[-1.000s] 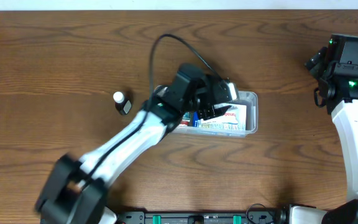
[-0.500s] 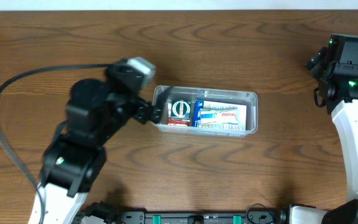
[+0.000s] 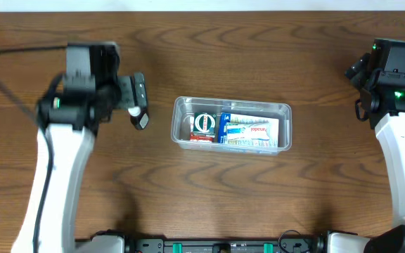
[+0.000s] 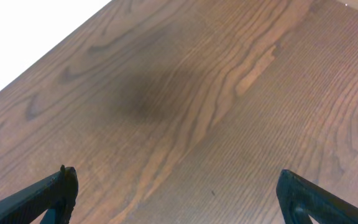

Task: Pack container
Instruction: 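Withdraw the left gripper toward the dark brown bottle, then lower left gripper over the brown bottle and close on its body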

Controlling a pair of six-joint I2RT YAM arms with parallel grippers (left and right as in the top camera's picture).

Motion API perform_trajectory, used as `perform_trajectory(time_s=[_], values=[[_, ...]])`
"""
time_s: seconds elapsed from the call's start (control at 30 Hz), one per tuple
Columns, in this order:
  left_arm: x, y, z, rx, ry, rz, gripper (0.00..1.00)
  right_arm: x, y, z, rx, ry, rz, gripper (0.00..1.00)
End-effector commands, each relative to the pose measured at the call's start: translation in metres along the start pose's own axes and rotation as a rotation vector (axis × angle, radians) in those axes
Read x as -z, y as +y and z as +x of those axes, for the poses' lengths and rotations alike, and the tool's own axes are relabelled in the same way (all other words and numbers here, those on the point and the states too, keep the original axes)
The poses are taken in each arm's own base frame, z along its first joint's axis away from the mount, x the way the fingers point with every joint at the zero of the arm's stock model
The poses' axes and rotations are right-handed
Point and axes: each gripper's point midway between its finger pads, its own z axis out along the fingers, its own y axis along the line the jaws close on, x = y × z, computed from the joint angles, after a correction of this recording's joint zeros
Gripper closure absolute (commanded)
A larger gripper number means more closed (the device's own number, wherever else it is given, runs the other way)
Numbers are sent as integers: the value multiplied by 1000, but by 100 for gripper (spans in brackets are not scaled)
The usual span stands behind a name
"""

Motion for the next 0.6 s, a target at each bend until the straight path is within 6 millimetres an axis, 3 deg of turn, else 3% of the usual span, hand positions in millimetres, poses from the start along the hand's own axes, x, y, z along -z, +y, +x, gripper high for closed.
perform_trajectory(time_s=[0.0, 0.23, 0.47, 0.57], values=[[-28, 3, 3, 27, 101, -24, 2, -1, -3, -2, -17, -7, 12, 1], [-80, 4, 29, 26, 275, -34, 2, -1, -3, -2, -17, -7, 12, 1], [-86, 5, 39, 34, 328, -45, 1, -1, -3, -2, -17, -7, 12, 1], [-87, 6, 42, 43, 339, -49, 7, -1, -3, -2, -17, -7, 12, 1]])
